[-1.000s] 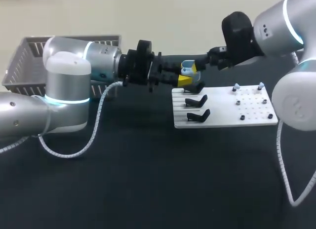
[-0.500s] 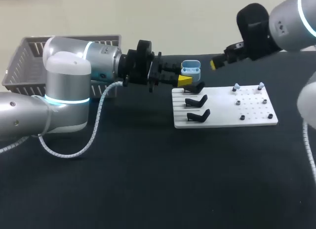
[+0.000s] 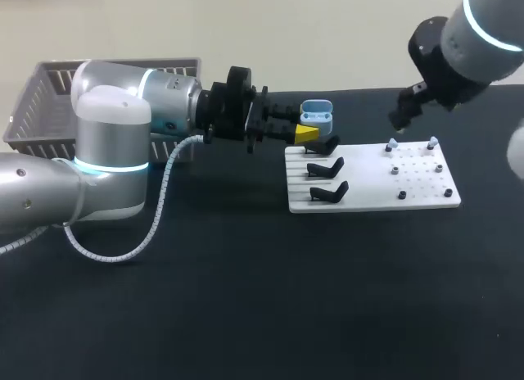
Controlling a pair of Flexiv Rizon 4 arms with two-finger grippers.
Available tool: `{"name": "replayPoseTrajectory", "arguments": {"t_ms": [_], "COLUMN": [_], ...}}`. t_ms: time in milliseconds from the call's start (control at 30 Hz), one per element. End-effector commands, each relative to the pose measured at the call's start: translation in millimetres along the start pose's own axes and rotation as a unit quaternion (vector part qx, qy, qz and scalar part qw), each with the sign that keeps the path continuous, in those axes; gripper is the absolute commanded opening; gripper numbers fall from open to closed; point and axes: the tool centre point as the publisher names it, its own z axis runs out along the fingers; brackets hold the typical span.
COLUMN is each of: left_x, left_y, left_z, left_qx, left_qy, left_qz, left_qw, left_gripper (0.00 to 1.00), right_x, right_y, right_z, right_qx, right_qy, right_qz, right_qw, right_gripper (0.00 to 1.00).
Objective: Pick up each earbud case from the left stands, insert the matching earbuds, close the lid, and place the case in the box.
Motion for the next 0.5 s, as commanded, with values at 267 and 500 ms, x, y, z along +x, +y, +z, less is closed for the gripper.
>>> {"name": "replayPoseTrajectory", "arguments": {"t_ms": [267, 500], "left_x": [1.1, 1.1], "left_y": [-0.1, -0.1], "left_z": [0.1, 0.1], "left_qx": [-0.001, -0.001], "left_qy": [-0.001, -0.001], "left_qz": [0.001, 0.001], "left_qw": [1.000, 1.000], "left_gripper": [0.00, 0.00], "right_x": [-0.3, 9.8], "right_y": [-31.6, -39.0], "right_z": [47.2, 66.1], "right_qx": [-0.020, -0.034], "right_qy": [0.101, 0.120], "right_qz": [-0.009, -0.007], "right_qw": [0.995, 0.992], "right_gripper": [1.00, 0.95]}}
